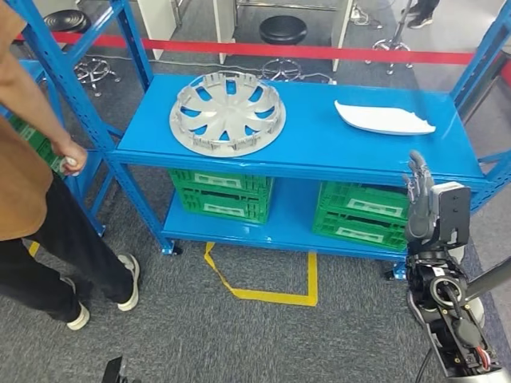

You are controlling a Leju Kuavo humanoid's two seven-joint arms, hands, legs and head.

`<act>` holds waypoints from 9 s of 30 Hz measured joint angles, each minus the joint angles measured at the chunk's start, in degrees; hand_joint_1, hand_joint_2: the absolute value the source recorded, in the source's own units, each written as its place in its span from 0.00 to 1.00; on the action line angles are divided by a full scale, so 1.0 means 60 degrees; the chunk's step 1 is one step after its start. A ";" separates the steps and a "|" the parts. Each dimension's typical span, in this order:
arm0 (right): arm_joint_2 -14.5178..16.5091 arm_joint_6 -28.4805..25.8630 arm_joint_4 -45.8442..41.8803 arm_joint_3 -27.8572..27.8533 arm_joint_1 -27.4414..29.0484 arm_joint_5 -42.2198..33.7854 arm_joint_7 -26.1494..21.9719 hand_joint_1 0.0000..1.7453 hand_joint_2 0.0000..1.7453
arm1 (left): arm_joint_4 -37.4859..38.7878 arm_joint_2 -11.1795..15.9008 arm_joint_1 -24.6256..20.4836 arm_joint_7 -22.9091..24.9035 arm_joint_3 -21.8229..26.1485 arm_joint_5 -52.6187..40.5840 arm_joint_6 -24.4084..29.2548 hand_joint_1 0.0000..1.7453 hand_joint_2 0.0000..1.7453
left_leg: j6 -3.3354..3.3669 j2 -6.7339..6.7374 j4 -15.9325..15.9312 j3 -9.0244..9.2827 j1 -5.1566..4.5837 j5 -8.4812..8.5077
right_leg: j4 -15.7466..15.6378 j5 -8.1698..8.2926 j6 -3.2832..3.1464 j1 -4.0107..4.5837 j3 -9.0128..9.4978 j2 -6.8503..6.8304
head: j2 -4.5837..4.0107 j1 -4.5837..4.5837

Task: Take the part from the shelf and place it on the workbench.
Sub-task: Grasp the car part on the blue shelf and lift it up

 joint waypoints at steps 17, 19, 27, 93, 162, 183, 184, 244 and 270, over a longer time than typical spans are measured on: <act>0.0082 0.0087 -0.0019 0.0083 0.0022 -0.0016 -0.0001 0.00 0.00 | 0.0045 0.0013 -0.0011 0.0024 0.0004 0.0097 -0.0062 0.00 0.00 | -0.0309 -0.0046 0.2344 -0.1832 -0.0085 -0.0253 | -0.2509 0.1460 -0.0630 0.0217 0.0829 0.0071 | 0.0000 -0.0445; 0.0098 0.0087 -0.0030 0.0085 0.0026 -0.0014 0.0001 0.00 0.00 | 0.0062 0.0050 -0.0010 0.0023 0.0005 0.0095 -0.0064 0.00 0.00 | 0.0022 -0.0050 0.1074 -0.1417 -0.0271 0.0454 | -0.2552 0.1343 -0.0651 0.0286 0.0974 0.0101 | 0.0000 -0.0475; 0.0122 0.0088 -0.0095 0.0055 0.0072 0.0016 0.0032 0.00 0.00 | 0.0102 0.0102 -0.0012 0.0016 0.0007 0.0068 -0.0069 0.00 0.00 | 0.0248 -0.0025 -0.0150 -0.0433 -0.0254 0.0582 | -0.1428 0.0756 -0.0280 0.0217 0.0728 0.0058 | 0.0000 -0.0438; 0.0341 0.0423 0.0163 0.0079 -0.0068 0.0089 -0.0024 0.00 0.00 | 0.0157 0.0043 0.0011 0.0059 0.0022 0.0179 -0.0009 0.00 0.00 | 0.0074 -0.0081 0.0015 -0.0148 -0.0109 0.0177 | -0.0373 0.0630 -0.0144 0.0050 -0.0461 0.0009 | 0.0000 -0.0166; -0.1074 0.2894 0.1443 0.0976 -0.0742 0.7645 0.5325 0.00 1.00 | 0.0164 0.0000 -0.0022 -0.0146 0.0047 -0.0242 -0.0301 0.00 0.00 | -0.0305 -0.0091 0.0055 -0.0775 0.0007 0.0629 | -0.3028 0.1487 -0.0260 0.0085 0.1044 0.0015 | 0.0000 -0.0197; -0.2090 0.3298 0.2660 0.0918 -0.1124 0.6339 0.4549 0.00 1.00 | 0.0164 0.0004 -0.0130 -0.0085 0.0032 -0.0512 -0.0321 0.00 0.00 | -0.0305 -0.0092 0.0055 -0.0767 0.0006 0.0629 | -0.3028 0.1487 -0.0260 0.0085 0.1051 0.0014 | 0.0000 -0.0194; -0.2119 0.3349 0.2688 0.0921 -0.1117 0.6272 0.4551 0.00 1.00 | 0.0164 0.0004 -0.0142 -0.0077 0.0028 -0.0525 -0.0321 0.00 0.00 | -0.0305 -0.0091 0.0055 -0.0766 0.0006 0.0629 | -0.3028 0.1487 -0.0260 0.0085 0.1051 0.0015 | 0.0000 -0.0194; -0.2271 0.3888 0.1469 0.2938 -0.1943 0.6616 0.4533 0.00 1.00 | 0.0164 -0.0022 -0.0160 -0.0377 0.0018 -0.0392 -0.0470 0.00 0.00 | -0.0306 -0.0095 0.0052 -0.0728 0.0007 0.0628 | -0.3027 0.1485 -0.0258 0.0095 0.1110 0.0009 | 0.0000 -0.0193; -0.2157 0.4523 0.0763 0.3339 -0.2124 0.6006 0.3799 0.00 1.00 | 0.0164 -0.0036 -0.0188 -0.0276 0.0018 -0.0460 -0.0439 0.00 0.00 | -0.0307 -0.0096 0.0051 -0.0728 0.0007 0.0627 | -0.3028 0.1482 -0.0258 0.0096 0.1109 0.0008 | 0.0000 -0.0196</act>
